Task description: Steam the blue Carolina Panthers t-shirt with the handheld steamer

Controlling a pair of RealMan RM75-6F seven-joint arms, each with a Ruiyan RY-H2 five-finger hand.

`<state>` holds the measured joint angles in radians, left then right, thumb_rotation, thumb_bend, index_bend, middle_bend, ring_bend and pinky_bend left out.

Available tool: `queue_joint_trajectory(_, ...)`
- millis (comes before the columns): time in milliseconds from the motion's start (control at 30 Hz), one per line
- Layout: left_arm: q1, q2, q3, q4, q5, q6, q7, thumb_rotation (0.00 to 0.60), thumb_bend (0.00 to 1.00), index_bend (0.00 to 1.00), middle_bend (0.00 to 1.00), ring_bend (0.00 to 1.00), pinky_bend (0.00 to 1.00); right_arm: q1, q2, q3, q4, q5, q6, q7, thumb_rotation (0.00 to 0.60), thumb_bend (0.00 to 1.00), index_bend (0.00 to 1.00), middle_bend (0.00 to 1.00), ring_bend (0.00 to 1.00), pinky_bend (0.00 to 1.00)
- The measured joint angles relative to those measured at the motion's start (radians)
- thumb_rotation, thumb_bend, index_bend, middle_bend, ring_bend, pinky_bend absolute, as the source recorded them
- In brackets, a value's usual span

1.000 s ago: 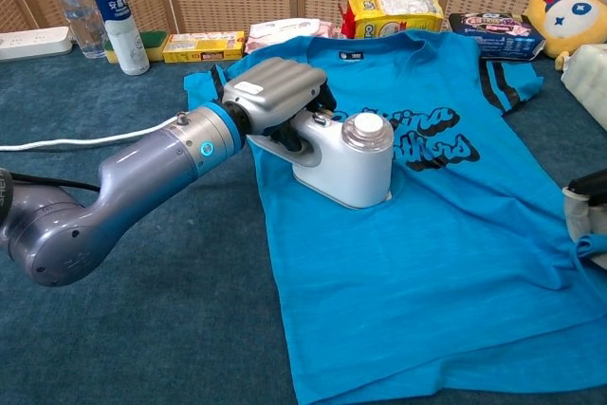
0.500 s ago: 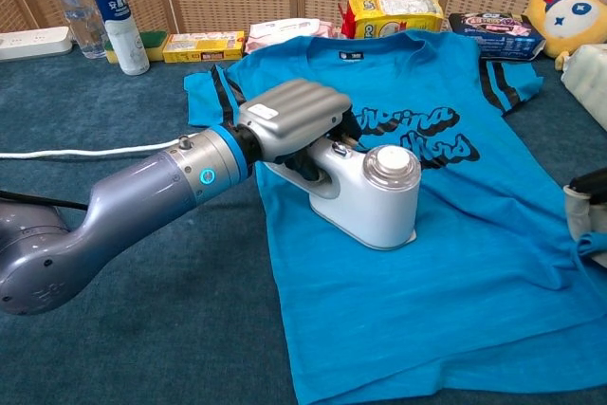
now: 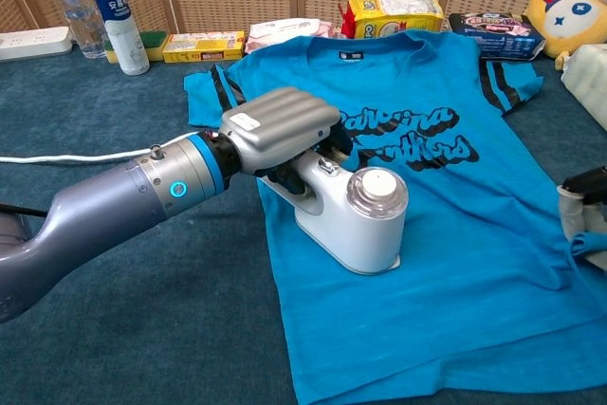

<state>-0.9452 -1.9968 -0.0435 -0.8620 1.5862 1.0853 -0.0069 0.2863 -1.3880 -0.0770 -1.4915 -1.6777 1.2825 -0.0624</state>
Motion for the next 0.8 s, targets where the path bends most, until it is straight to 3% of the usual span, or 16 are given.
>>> queue_joint_trajectory(233,-0.005,0.004,-0.093,0.014,-0.075,-0.014,0.004,0.600,0.32,0.77,0.81,0.72,0.79,-0.002,0.003,-0.001,-0.003,0.004,-0.002,-0.004,0.600,0.52,0.71,0.69,0.76,0.83)
queue_joint_trajectory(800,-0.025,-0.038,-0.226,0.173,-0.223,-0.064,0.064,0.600,0.32,0.77,0.80,0.72,0.79,0.000,0.011,0.000,-0.009,0.008,-0.006,-0.006,0.600,0.52,0.71,0.69,0.76,0.83)
